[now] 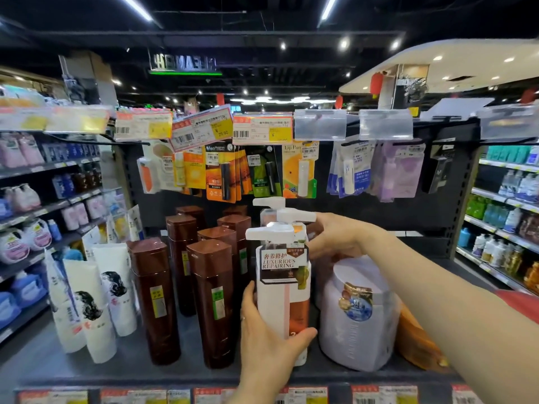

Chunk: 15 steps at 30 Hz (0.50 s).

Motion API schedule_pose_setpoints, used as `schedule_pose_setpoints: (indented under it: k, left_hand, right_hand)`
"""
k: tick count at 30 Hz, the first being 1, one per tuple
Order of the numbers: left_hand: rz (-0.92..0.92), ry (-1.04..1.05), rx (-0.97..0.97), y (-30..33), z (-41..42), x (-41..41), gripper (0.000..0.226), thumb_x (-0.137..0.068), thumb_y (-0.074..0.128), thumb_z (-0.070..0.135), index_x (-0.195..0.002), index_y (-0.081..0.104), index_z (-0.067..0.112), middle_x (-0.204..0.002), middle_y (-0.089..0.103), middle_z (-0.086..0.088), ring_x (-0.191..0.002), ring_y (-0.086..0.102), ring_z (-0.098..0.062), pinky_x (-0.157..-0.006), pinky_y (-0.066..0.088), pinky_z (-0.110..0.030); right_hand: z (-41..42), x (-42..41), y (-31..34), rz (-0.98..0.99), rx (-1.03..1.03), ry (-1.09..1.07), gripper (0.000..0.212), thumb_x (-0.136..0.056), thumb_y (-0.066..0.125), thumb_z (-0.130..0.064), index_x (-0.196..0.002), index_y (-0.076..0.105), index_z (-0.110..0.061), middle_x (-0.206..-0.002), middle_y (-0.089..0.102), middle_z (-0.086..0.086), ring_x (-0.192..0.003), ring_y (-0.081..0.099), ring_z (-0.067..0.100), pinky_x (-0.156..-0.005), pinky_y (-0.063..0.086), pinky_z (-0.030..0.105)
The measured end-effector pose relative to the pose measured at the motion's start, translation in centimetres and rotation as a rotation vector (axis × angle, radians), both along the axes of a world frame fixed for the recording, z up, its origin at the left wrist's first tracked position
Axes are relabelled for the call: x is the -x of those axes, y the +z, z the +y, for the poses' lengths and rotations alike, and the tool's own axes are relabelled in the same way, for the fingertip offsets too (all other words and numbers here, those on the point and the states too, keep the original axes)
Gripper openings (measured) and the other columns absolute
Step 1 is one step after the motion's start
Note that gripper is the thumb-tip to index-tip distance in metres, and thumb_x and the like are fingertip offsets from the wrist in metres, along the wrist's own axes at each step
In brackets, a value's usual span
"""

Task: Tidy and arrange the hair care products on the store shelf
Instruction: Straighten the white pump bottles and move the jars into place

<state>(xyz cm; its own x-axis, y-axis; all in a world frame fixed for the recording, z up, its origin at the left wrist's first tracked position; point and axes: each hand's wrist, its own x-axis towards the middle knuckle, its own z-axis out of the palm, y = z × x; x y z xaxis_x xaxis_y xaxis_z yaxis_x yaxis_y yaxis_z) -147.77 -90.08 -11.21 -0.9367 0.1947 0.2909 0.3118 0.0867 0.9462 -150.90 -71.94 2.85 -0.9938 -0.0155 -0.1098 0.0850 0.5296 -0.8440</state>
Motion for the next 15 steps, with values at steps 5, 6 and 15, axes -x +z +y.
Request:
schedule_pose_setpoints:
  k: [5,6,15]
  left_hand:
    - [-0.005,0.022,0.016,0.19,0.08,0.15,0.122,-0.043,0.090,0.031,-0.133,0.009,0.044,-0.118,0.036,0.020,-0.110,0.036,-0.002,-0.103,0.034,-0.028]
    - [-0.005,0.022,0.023,0.19,0.05,0.17,0.121,-0.044,0.089,0.031,-0.133,0.008,0.044,-0.117,0.034,0.020,-0.110,0.035,-0.002,-0.103,0.034,-0.028]
    - [0.046,-0.009,0.008,0.40,-0.59,0.08,0.117,-0.047,0.090,0.023,-0.134,0.014,0.039,-0.120,0.038,0.018,-0.113,0.040,-0.004,-0.096,0.033,-0.022]
  right_hand:
    - [0.26,0.58,0.07,-0.005,-0.014,0.044,0.065,-0.068,0.077,-0.004,-0.123,0.053,-0.028,-0.115,0.066,-0.001,-0.105,0.064,0.017,-0.081,0.056,0.033]
    - [0.23,0.62,0.06,0.002,-0.007,0.051,0.066,-0.067,0.078,-0.004,-0.124,0.053,-0.028,-0.116,0.065,-0.001,-0.106,0.063,0.017,-0.081,0.056,0.032]
    - [0.12,0.28,-0.38,0.022,0.027,0.056,0.063,-0.073,0.074,-0.004,-0.128,0.049,-0.023,-0.104,0.066,-0.003,-0.078,0.068,0.005,-0.056,0.051,0.016]
